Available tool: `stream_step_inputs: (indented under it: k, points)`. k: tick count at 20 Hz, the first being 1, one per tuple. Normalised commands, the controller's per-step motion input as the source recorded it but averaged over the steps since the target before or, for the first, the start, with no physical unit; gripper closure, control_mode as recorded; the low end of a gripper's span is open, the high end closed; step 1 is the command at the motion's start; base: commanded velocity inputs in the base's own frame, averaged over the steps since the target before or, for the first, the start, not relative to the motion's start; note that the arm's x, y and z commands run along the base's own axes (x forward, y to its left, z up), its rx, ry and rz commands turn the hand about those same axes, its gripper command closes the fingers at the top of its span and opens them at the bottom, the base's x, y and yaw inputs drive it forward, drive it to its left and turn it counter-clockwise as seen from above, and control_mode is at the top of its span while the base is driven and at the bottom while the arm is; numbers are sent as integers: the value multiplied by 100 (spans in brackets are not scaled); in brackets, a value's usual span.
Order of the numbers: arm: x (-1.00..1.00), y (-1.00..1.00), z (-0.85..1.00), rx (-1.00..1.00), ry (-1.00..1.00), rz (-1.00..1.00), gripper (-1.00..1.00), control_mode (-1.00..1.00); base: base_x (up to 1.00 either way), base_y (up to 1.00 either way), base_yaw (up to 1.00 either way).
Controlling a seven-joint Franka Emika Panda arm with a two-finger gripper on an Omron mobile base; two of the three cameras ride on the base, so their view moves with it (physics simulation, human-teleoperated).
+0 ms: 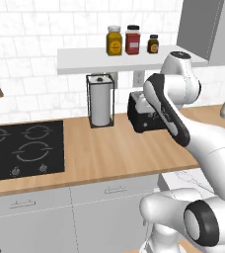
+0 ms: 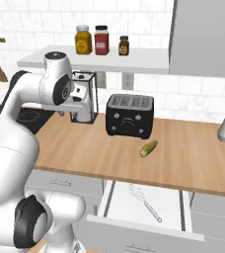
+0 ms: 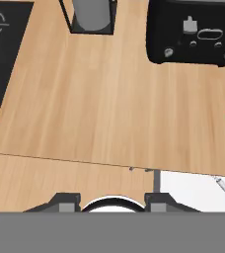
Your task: Pick the whisk from the drawer and place it on the counter.
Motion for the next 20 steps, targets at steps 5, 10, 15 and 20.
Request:
stream_step_inputs:
  k: [5,10,15,20]
  points:
    - [-21,-26,-6,0,0,0,-100,-100,0,0,0]
    - [-36,-100,-15,5,4,-4,-100,-100,0,0,0]
    - [-17,-100,-18,3,13,-10,-100,-100,0,0,0]
    - [-18,-100,-32,0,11,-11,-100,-100,0,0,0]
